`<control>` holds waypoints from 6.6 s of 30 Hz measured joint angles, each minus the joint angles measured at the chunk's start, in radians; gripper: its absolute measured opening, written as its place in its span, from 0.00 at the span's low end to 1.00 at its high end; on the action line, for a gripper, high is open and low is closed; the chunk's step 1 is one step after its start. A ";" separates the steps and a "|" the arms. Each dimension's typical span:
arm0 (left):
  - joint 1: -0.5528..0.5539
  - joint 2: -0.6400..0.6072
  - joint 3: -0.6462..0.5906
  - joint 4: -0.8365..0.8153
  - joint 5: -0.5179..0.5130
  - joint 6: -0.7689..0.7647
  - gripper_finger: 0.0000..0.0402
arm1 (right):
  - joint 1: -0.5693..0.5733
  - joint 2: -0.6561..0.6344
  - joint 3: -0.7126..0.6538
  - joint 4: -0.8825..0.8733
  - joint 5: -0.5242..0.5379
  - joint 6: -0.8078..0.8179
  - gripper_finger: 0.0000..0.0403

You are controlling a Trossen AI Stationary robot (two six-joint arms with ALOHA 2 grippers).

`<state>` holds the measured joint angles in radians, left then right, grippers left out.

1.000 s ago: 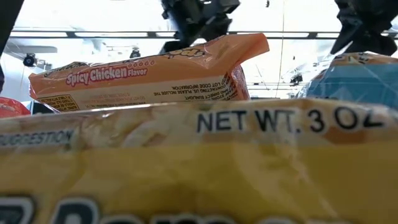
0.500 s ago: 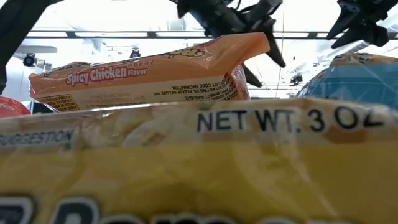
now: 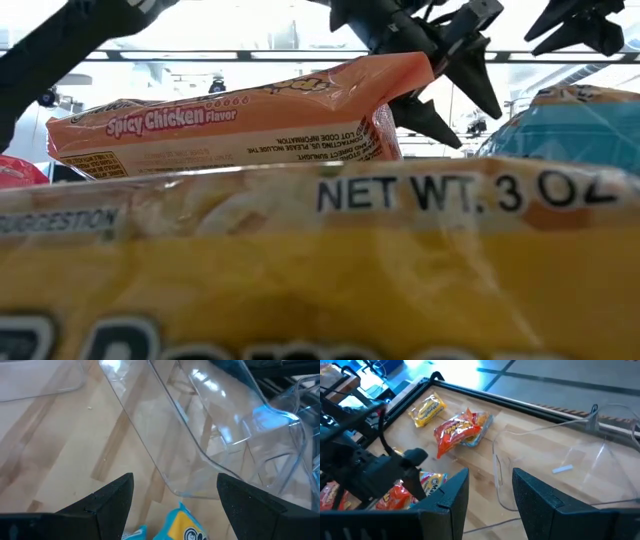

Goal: Sort Maruchan noodles
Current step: Adjust the middle transparent bin

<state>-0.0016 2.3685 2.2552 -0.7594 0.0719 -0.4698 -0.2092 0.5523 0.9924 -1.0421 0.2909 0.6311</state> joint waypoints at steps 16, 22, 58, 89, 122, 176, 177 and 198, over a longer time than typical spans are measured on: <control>0.011 0.038 0.083 -0.027 0.002 0.040 0.67 | 0.000 -0.062 0.031 0.052 0.027 -0.032 0.35; 0.010 0.038 0.056 -0.004 0.011 0.031 0.67 | 0.000 -0.061 0.031 0.123 0.025 -0.060 0.35; 0.015 0.035 -0.134 0.248 0.071 -0.067 0.67 | 0.000 -0.060 0.166 0.366 0.016 -0.258 0.35; -0.006 0.037 -0.027 -0.005 -0.003 -0.032 0.67 | 0.000 -0.060 0.238 0.230 0.024 -0.287 0.35; -0.026 0.036 0.008 0.134 0.067 -0.111 0.67 | 0.000 -0.059 0.238 0.232 0.025 -0.284 0.35; -0.005 0.036 0.020 0.105 0.051 -0.071 0.67 | 0.000 0.044 -0.062 0.449 -0.093 -0.213 0.34; -0.005 0.036 0.020 0.106 0.051 -0.071 0.67 | 0.001 0.044 -0.081 0.450 -0.093 -0.198 0.34; -0.005 0.036 0.020 0.055 0.051 -0.045 0.67 | 0.174 0.038 -0.228 0.241 -0.142 0.055 0.34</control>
<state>-0.0067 2.4042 2.2753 -0.7041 0.1227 -0.5147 -0.0357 0.5907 0.7647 -0.8012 0.1490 0.6856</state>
